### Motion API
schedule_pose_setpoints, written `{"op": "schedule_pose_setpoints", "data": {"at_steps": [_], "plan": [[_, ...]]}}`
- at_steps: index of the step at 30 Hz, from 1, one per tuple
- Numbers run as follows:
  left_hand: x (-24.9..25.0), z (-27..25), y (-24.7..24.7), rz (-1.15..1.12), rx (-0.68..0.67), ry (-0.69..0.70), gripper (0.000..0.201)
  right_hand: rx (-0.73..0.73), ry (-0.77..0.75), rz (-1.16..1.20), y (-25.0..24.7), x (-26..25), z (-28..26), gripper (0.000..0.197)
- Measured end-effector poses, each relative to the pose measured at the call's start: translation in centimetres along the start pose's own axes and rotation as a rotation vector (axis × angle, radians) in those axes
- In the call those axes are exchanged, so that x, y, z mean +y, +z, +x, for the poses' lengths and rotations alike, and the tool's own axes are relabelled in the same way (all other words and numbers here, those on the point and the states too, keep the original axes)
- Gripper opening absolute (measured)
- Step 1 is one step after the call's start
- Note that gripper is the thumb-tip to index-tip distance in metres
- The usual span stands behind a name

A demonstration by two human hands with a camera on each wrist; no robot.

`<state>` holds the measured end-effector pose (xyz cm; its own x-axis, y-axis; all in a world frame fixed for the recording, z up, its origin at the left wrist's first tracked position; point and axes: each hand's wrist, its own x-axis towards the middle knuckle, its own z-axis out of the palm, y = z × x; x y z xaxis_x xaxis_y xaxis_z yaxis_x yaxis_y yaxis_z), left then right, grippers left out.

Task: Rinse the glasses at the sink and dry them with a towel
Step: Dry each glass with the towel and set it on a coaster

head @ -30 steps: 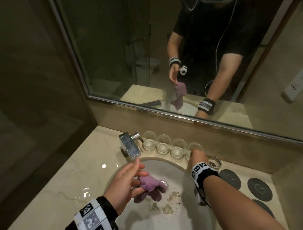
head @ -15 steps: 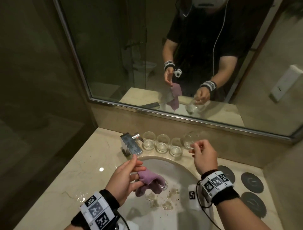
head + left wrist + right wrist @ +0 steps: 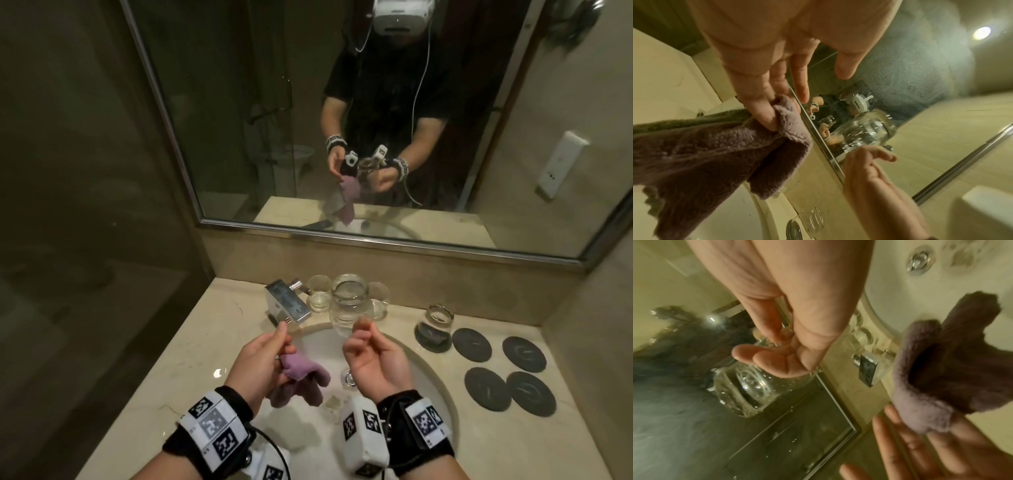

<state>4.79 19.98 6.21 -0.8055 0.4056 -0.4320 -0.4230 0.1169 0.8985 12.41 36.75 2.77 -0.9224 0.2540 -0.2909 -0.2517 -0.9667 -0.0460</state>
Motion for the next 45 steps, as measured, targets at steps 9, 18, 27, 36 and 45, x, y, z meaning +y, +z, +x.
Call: {"op": "schedule_pose_setpoints", "data": {"at_steps": [9,18,27,36,45], "plan": [[0.7,0.0,-1.2,0.042,-0.043,0.071,0.059,-0.113,-0.111,-0.101,4.8,1.7,-1.5,0.007],[0.0,0.8,-1.4,0.047,-0.186,0.106,0.077,0.037,-0.475,-1.272,2.4,2.7,-2.0,0.011],[0.9,0.4,-1.2,-0.238,-0.356,0.187,0.048,-0.158,-0.513,-1.491,5.2,2.7,-4.3,0.014],[3.3,0.8,-1.4,-0.502,-0.361,0.106,0.052,0.290,-0.512,-1.703,-0.8,2.0,-5.4,0.018],[3.8,0.7,-0.5,-0.384,-0.386,0.046,0.057,0.161,-0.812,-1.539,0.7,3.1,-4.6,0.015]]}}
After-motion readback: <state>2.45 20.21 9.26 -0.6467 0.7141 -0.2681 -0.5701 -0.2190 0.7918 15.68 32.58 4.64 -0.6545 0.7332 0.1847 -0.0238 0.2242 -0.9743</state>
